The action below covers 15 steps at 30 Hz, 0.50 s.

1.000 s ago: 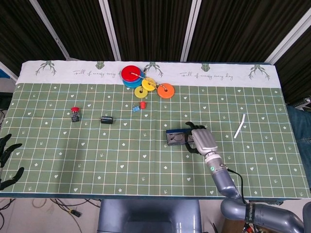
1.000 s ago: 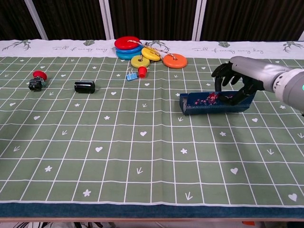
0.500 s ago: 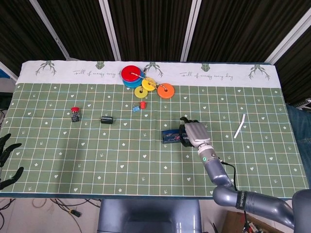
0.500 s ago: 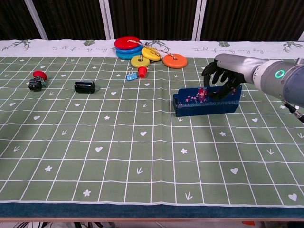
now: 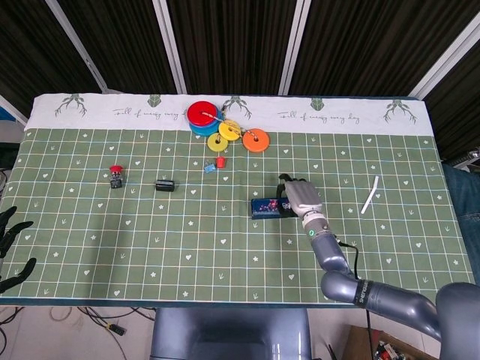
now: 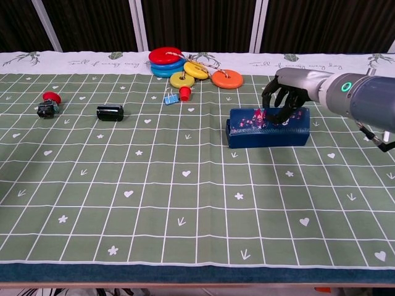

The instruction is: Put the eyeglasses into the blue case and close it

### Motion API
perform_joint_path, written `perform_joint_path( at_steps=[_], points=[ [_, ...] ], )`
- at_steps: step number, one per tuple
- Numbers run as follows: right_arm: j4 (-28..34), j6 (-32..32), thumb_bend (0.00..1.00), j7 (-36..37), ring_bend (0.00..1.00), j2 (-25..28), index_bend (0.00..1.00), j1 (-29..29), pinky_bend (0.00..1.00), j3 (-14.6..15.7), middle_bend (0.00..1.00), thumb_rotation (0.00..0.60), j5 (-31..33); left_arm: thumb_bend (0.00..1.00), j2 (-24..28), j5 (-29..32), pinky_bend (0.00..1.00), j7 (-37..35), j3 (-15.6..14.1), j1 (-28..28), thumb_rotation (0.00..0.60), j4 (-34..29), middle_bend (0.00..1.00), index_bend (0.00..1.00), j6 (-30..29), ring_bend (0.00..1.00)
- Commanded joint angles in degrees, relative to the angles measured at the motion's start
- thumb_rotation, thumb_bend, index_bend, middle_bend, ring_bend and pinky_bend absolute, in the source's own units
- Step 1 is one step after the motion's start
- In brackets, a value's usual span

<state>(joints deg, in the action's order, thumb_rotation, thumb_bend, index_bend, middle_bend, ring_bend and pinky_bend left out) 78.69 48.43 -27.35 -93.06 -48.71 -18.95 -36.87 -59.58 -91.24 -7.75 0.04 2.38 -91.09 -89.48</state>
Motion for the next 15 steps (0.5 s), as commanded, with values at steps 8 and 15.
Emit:
perform_joint_path(
  at_steps=[8,15],
  points=[
    [-1.4,-1.8,0.52,0.0,0.26,0.4,0.67,-1.8,0.23,1.1,0.17,0.600,2.7,0.31,0.0,-0.1,0.00,0.0,0.0,0.0,0.600,-0.1,0.00,0.20,0.0,0.00],
    [-1.9,-1.6,0.51,0.9,0.26,0.1,0.35,-2.5,0.23,1.3,0.15,0.600,2.7,0.31,0.0,-0.1,0.00,0.1,-0.1,0.0,0.600,0.0,0.00,0.20,0.1,0.00]
  ],
)
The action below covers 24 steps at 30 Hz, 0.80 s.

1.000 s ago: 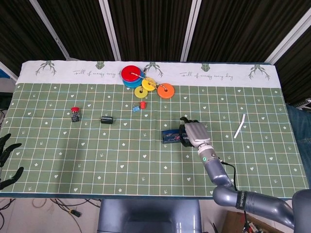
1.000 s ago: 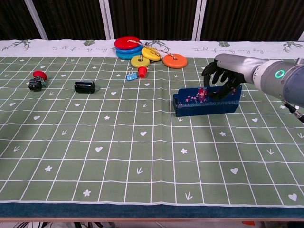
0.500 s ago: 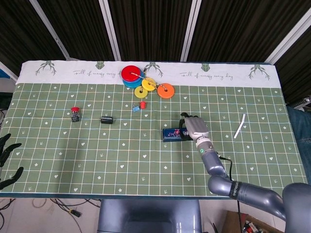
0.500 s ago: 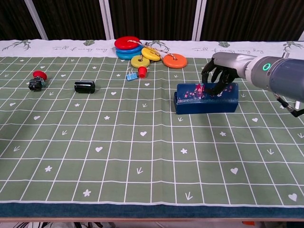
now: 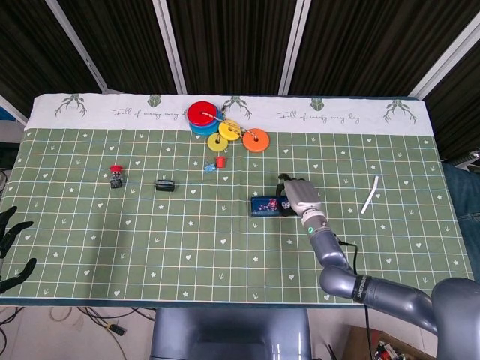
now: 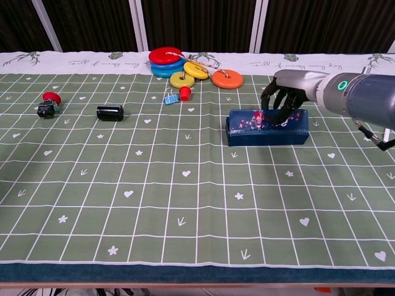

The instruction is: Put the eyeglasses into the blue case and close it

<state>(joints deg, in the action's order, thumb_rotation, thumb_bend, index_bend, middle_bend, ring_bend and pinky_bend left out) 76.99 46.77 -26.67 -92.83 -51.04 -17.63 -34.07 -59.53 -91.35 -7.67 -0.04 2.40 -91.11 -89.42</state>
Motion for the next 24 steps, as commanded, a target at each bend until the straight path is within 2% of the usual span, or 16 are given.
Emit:
perform_joint_path(
  at_steps=[1,9,16,19,24],
  points=[
    [-0.3,0.1,0.50,0.4,0.26,-0.2,0.33,-0.3,0.23,0.0,0.15,0.600,-0.2,0.31,0.0,-0.1,0.00,0.0,0.0,0.0,0.600,0.0,0.00,0.20,0.0,0.00],
    [-2.1,0.8,0.48,2.8,0.25,-0.8,0.26,-0.9,0.23,-1.0,0.14,0.600,-0.6,0.31,0.0,-0.1,0.00,0.1,-0.1,0.0,0.600,0.0,0.00,0.20,0.0,0.00],
    [-2.4,0.0,0.38,3.5,0.22,0.7,0.25,-1.4,0.23,-1.6,0.13,0.600,0.4,0.31,0.0,-0.2,0.00,0.0,-0.1,-0.1,0.600,0.0,0.00,0.20,-0.2,0.00],
    [0.5,-0.1,0.31,2.2,0.19,3.3,0.25,-1.1,0.22,-0.6,0.13,0.600,0.0,0.31,0.0,-0.3,0.00,0.1,-0.2,0.0,0.600,0.0,0.00,0.20,-0.1,0.00],
    [6.1,-0.1,0.26,-3.6,0.16,7.2,0.24,-1.5,0.21,4.0,0.12,0.600,1.6,0.31,0.0,-0.4,0.00,0.3,-0.2,-0.1,0.600,-0.2,0.00,0.20,-0.1,0.00]
  ],
)
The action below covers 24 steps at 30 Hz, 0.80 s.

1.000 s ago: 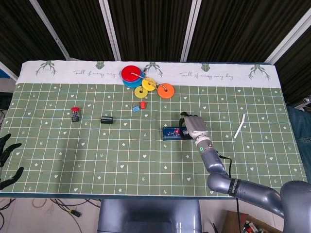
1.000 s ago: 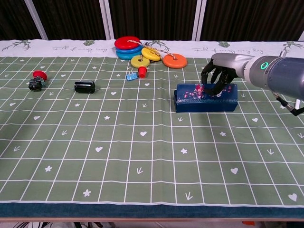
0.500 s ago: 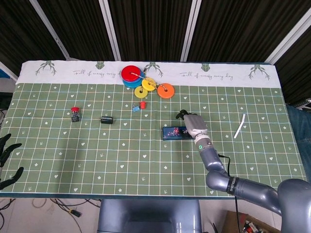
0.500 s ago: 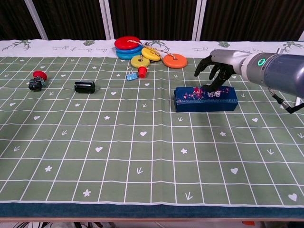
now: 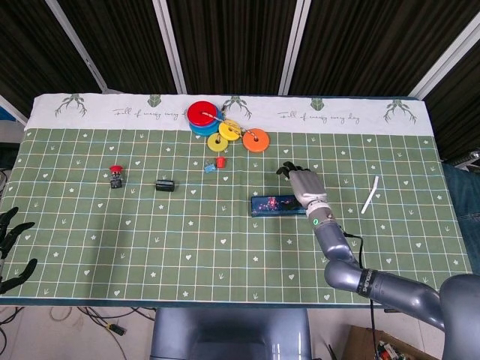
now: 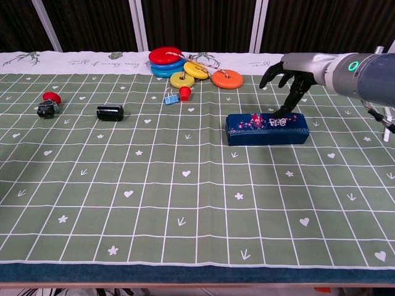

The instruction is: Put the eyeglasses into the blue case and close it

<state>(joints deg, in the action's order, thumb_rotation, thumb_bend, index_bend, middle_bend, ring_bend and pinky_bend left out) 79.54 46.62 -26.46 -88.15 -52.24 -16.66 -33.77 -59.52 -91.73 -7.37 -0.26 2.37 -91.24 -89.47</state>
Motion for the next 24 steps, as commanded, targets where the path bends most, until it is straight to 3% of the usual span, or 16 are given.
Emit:
perform_joint_path(
  at_steps=[1,13,24],
  points=[
    [4.4,0.1,0.26,-4.6,0.16,2.8,0.24,-0.5,0.21,3.7,0.12,0.600,2.1,0.31,0.0,0.0,0.00,0.1,0.0,-0.1,0.600,-0.1,0.00,0.20,-0.1,0.00],
    [1.4,1.8,0.27,-4.5,0.18,-0.9,0.27,-1.6,0.21,5.0,0.18,0.600,4.9,0.31,0.2,0.2,0.00,-0.1,0.0,0.0,0.600,-0.2,0.00,0.20,0.1,0.00],
    [-1.0,1.9,0.36,-2.9,0.20,-2.4,0.32,-1.7,0.21,4.8,0.25,0.600,5.2,0.31,0.2,0.3,0.00,-0.1,0.0,0.0,0.600,-0.2,0.00,0.20,0.3,0.00]
  ],
)
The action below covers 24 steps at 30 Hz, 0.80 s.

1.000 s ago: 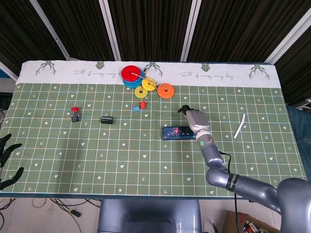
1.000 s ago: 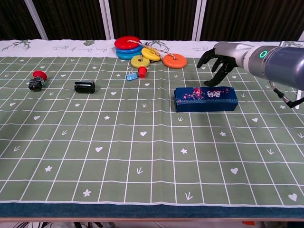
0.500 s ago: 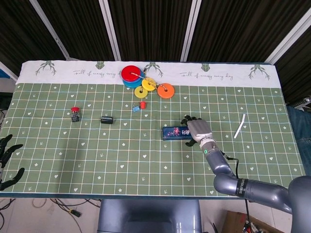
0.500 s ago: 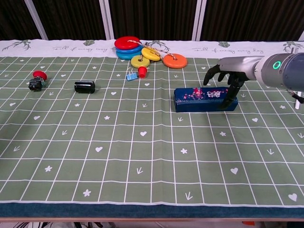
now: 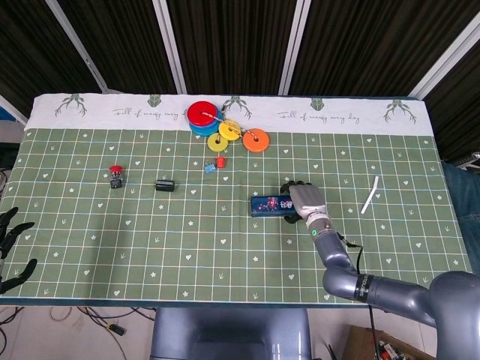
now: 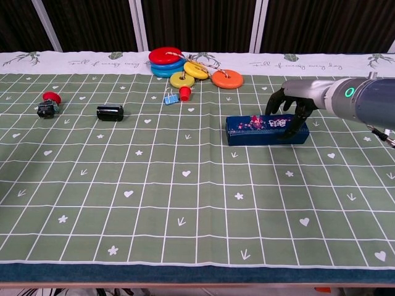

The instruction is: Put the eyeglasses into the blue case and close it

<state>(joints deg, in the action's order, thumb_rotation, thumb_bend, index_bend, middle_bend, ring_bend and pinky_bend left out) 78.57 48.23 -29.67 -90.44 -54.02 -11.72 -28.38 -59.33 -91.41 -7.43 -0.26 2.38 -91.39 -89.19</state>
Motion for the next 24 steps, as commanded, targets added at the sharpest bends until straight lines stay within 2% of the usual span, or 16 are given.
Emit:
perform_joint_path(
  at_steps=[1,24],
  points=[
    [0.0,0.3,0.36,0.5,0.20,-0.1,0.32,0.1,0.21,-0.2,0.25,0.600,-0.3,0.31,0.0,-0.1,0.00,0.0,-0.1,0.0,0.600,0.0,0.00,0.20,0.1,0.00],
    [0.3,0.7,0.39,-0.1,0.20,0.1,0.39,-0.4,0.21,0.3,0.35,0.600,1.2,0.31,0.1,-0.1,0.00,0.1,0.0,0.0,0.600,0.1,0.00,0.20,0.0,0.00]
  ],
)
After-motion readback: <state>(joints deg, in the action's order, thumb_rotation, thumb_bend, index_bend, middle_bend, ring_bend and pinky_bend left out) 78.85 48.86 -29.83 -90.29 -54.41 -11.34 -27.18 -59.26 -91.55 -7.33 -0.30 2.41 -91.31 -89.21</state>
